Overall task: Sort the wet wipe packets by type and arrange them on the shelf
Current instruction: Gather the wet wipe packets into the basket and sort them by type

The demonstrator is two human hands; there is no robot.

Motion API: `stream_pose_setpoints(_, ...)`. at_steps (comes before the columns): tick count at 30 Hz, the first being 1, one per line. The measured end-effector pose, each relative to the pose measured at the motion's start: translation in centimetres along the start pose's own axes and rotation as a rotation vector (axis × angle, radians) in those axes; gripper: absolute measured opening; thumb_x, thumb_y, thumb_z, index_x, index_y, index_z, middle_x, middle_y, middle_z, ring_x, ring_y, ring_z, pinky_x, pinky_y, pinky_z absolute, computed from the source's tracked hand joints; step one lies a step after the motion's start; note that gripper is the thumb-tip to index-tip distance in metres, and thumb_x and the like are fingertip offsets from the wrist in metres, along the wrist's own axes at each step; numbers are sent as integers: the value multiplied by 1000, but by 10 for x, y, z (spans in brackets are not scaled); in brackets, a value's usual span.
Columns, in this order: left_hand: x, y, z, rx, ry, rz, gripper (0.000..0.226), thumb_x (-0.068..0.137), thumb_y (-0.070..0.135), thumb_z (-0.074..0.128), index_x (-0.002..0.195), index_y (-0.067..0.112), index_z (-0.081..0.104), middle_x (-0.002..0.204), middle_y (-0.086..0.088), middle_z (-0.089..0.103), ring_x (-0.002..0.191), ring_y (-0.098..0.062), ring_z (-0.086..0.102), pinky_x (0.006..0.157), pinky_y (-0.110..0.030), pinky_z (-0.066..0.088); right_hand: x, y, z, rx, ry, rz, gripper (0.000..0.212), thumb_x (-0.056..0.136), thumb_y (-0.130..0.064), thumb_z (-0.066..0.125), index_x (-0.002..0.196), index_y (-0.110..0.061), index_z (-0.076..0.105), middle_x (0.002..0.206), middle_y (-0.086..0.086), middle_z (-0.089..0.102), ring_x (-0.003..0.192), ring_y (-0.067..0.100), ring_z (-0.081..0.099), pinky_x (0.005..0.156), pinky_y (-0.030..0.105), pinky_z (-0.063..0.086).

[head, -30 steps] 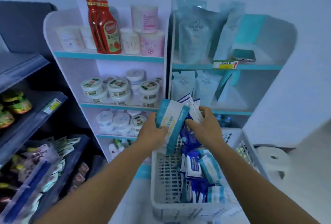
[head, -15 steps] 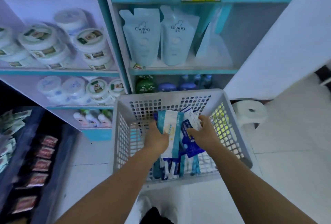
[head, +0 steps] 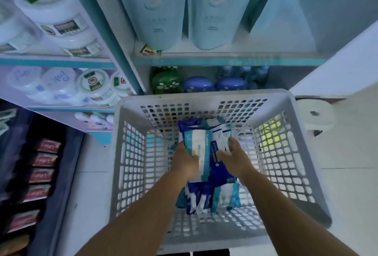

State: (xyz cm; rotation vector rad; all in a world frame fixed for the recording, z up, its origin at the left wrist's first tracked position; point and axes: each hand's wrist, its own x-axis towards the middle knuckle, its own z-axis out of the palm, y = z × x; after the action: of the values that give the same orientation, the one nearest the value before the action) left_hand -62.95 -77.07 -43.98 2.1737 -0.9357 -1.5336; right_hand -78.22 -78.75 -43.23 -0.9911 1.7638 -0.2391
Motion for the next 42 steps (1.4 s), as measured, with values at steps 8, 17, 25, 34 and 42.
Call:
stream_pose_setpoints(8,3,-16,19,29,199,-12,42,82,12,66,119,17,48,107,-2,61,95,-22,61,78,-33,51,30,34,-4,-146,-84,-31,81,73,-26,78,142,-21,35,132,0,57,113,23,59,89,38,50)
stream_pose_setpoints(17,-7,-21,21,-9,180,-50,25,82,15,72,103,13,58,96,-3,64,88,-20,60,79,-32,51,29,31,-6,-283,-56,-23,84,79,-28,75,146,-17,26,138,10,36,118,31,50,92,38,47)
stream_pose_setpoints(25,-10,-25,11,31,93,-60,16,90,21,60,98,7,58,89,-7,64,78,-21,60,63,-28,49,26,31,-9,-221,-60,-1,36,84,-20,68,109,-15,43,93,-2,57,66,8,51,52,25,39)
stream_pose_setpoints(34,-16,-26,-33,-113,85,-11,15,92,18,58,106,12,62,96,-6,68,85,-24,66,77,-40,55,15,18,-2,-90,50,-41,31,86,-12,62,112,-14,44,88,-2,62,67,13,60,49,25,43)
stream_pose_setpoints(42,4,-15,-89,491,432,315,25,93,6,49,117,8,56,118,-11,54,100,-27,54,78,-27,39,0,-11,18,-241,129,-198,43,83,-15,59,122,-19,40,106,6,55,99,30,55,82,47,52)
